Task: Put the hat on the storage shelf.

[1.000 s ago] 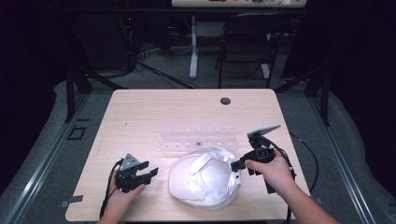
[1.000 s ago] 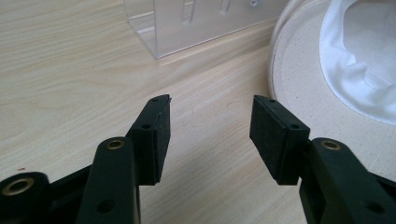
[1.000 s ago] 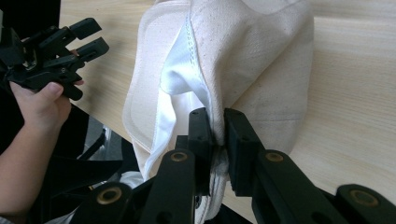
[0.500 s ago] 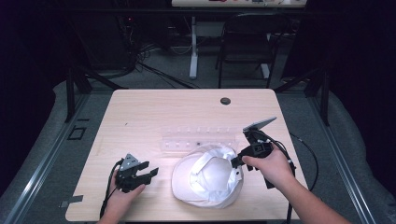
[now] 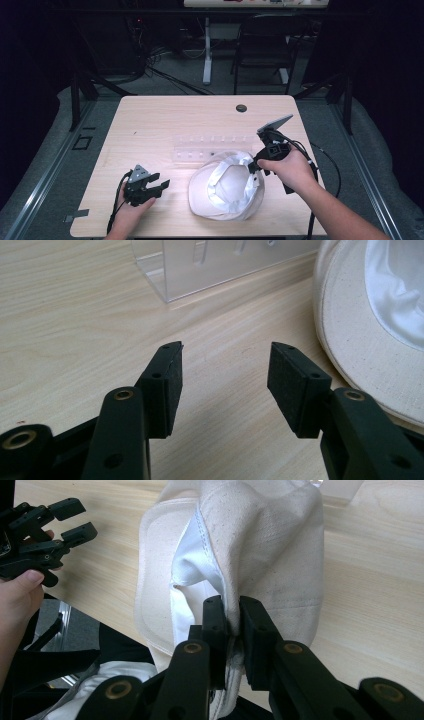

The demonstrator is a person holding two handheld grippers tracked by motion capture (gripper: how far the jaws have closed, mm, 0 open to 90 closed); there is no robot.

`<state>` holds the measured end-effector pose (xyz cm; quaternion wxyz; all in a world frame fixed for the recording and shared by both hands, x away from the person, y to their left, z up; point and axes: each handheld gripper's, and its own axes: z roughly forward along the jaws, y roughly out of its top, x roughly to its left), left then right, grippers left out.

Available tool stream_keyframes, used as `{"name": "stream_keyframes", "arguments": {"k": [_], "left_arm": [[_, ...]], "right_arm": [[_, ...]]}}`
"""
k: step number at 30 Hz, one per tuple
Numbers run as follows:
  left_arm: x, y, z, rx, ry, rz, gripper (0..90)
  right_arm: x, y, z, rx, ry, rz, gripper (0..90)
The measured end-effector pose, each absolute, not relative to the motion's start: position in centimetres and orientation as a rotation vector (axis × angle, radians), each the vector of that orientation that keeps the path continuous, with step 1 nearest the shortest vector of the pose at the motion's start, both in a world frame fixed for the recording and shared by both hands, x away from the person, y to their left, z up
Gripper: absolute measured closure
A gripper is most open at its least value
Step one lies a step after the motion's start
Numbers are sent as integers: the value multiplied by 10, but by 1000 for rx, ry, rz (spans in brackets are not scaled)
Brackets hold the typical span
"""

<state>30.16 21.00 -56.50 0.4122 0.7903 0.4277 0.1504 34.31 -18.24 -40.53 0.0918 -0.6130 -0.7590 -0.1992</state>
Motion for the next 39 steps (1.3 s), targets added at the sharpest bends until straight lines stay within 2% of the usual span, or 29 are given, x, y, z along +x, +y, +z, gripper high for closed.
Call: {"name": "stream_keyframes", "arguments": {"k": [18,39], "left_arm": [[302,210,-565,1991,1073,369,485],[302,210,-566,1992,1075,365,484]], "right_arm": [[346,-180,-370,-1785,-2215,-610,825],[345,-171,-351,-1655,-2069,-770,828]]}}
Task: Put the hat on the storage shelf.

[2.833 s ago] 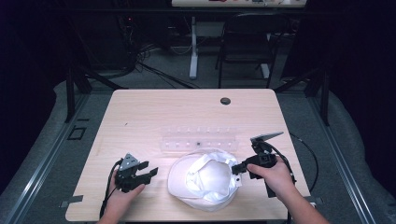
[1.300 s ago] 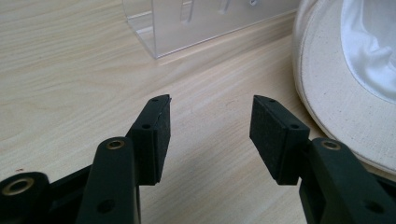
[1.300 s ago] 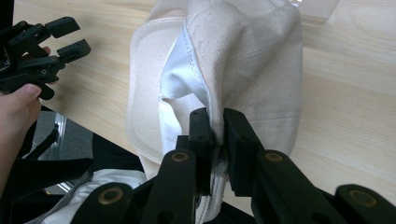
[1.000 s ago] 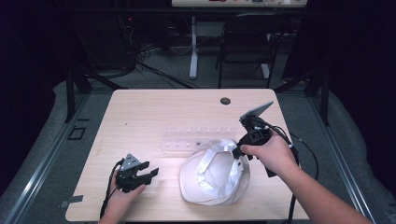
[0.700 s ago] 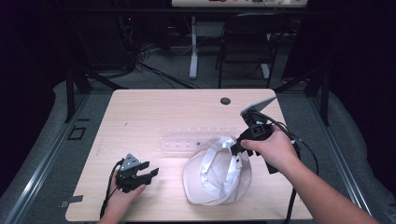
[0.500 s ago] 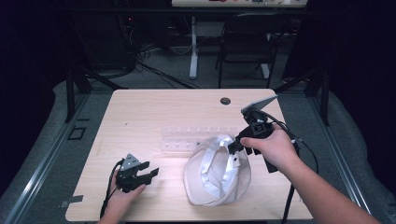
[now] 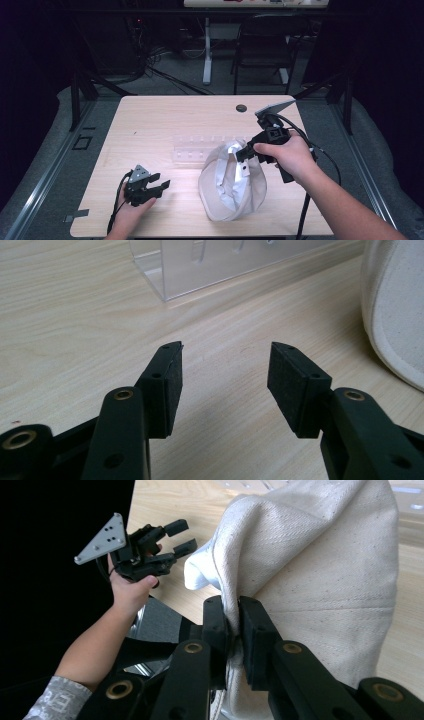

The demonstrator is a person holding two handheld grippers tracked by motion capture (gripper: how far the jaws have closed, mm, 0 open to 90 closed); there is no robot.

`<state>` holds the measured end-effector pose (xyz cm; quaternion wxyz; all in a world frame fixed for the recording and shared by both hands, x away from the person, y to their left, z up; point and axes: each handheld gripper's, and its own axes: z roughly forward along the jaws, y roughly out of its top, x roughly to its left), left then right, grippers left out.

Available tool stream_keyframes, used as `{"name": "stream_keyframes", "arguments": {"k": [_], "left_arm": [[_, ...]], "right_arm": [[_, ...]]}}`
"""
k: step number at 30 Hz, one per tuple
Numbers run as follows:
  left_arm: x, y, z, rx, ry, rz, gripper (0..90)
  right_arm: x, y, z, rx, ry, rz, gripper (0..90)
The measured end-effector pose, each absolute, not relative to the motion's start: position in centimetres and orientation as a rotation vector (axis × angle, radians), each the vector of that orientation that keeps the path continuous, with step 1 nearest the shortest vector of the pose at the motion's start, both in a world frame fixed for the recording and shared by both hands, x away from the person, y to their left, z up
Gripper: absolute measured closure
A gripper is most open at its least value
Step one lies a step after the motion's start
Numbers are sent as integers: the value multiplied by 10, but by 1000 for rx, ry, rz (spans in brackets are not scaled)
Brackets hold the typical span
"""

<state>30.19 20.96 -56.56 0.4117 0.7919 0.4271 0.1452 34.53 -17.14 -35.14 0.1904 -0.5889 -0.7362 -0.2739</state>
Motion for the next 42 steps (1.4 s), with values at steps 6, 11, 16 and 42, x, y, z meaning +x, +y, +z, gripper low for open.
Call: {"name": "stream_keyframes", "arguments": {"k": [6,11,16,42], "left_arm": [[302,209,-565,1990,1073,354,484],[301,208,-566,1989,1068,361,483],[301,207,-566,1990,1068,359,482],[299,204,-565,2002,1047,364,482]], "right_arm": [[345,-175,-344,-1638,-2051,-814,829],[344,-181,-338,-1622,-2027,-867,829],[346,-187,-334,-1621,-1992,-940,829],[367,-179,-321,-1572,-1834,-1172,831]]}}
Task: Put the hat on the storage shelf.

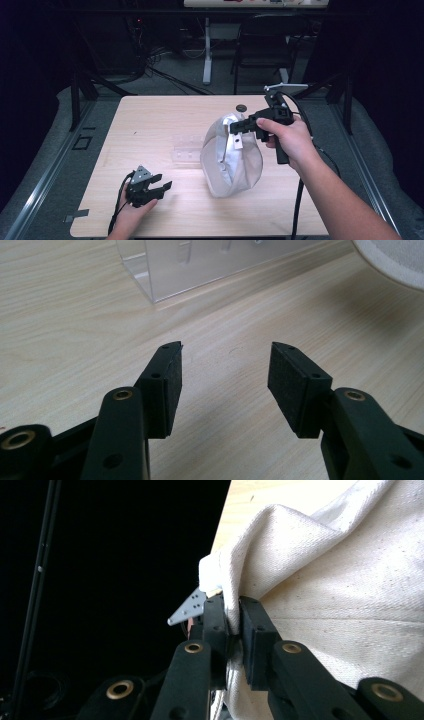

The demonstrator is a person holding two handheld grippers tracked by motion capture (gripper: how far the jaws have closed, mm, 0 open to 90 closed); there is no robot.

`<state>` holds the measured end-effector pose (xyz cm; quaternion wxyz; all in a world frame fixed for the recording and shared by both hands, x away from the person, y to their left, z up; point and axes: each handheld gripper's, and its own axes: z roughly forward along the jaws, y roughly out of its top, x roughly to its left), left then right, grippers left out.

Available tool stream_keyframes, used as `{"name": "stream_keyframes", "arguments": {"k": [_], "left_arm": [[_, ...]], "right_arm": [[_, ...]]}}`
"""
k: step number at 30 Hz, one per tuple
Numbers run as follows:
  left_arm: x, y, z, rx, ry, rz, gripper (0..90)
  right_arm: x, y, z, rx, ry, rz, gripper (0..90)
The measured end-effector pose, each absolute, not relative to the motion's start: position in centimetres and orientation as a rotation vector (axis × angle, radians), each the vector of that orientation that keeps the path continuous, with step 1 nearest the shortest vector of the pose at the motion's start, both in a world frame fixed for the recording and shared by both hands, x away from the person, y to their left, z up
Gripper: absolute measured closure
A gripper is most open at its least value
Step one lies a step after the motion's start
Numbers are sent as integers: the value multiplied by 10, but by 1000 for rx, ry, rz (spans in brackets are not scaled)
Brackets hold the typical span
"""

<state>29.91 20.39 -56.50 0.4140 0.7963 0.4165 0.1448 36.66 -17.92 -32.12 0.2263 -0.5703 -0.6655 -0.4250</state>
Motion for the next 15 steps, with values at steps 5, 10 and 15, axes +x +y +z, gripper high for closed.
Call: {"name": "stream_keyframes", "arguments": {"k": [5,10,15], "left_arm": [[299,203,-565,2004,1047,360,482],[299,203,-565,2002,1044,360,481],[298,202,-564,2000,1040,360,481]], "right_arm": [[372,-178,-318,-1580,-1819,-1193,831],[381,-178,-311,-1600,-1789,-1234,831],[387,-177,-309,-1614,-1762,-1261,831]]}}
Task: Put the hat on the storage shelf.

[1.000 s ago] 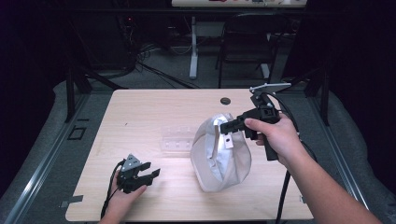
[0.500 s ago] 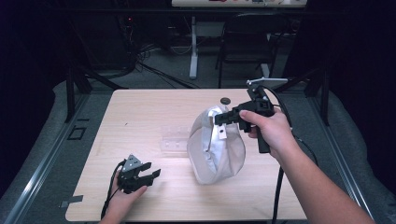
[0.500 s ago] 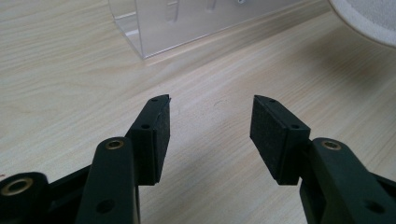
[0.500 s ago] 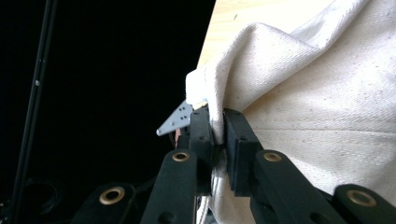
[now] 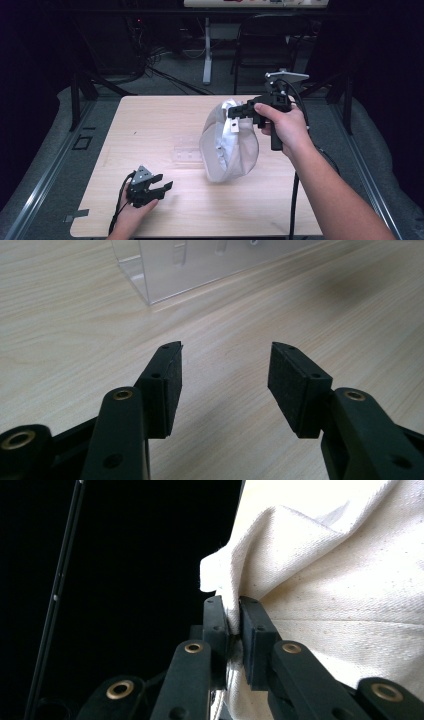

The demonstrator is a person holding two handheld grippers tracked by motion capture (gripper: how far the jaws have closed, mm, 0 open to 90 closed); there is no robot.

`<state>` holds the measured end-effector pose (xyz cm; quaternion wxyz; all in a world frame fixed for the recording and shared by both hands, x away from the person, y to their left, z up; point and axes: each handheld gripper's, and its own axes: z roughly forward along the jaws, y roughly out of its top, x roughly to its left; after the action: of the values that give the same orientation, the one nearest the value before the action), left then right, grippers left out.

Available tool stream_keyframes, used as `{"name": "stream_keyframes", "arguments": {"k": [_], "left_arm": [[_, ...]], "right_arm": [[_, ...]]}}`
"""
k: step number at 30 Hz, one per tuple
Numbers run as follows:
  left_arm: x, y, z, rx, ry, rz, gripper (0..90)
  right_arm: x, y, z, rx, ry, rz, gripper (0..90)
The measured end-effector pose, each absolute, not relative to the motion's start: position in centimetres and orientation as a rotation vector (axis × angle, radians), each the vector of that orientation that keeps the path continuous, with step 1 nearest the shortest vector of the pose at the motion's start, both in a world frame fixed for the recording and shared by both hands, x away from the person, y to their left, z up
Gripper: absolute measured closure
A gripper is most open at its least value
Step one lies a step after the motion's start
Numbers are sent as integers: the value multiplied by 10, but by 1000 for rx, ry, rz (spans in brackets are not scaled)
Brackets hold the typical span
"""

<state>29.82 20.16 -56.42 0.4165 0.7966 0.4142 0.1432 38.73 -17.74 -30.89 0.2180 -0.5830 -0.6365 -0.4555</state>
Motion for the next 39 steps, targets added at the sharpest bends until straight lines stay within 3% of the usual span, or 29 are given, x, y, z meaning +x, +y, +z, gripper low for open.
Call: {"name": "stream_keyframes", "arguments": {"k": [16,39], "left_arm": [[297,188,-548,1964,975,361,494],[318,107,-503,1997,775,458,451]], "right_arm": [[411,-180,-302,-1690,-1691,-1328,830],[432,-185,-309,-1829,-1642,-1351,830]]}}
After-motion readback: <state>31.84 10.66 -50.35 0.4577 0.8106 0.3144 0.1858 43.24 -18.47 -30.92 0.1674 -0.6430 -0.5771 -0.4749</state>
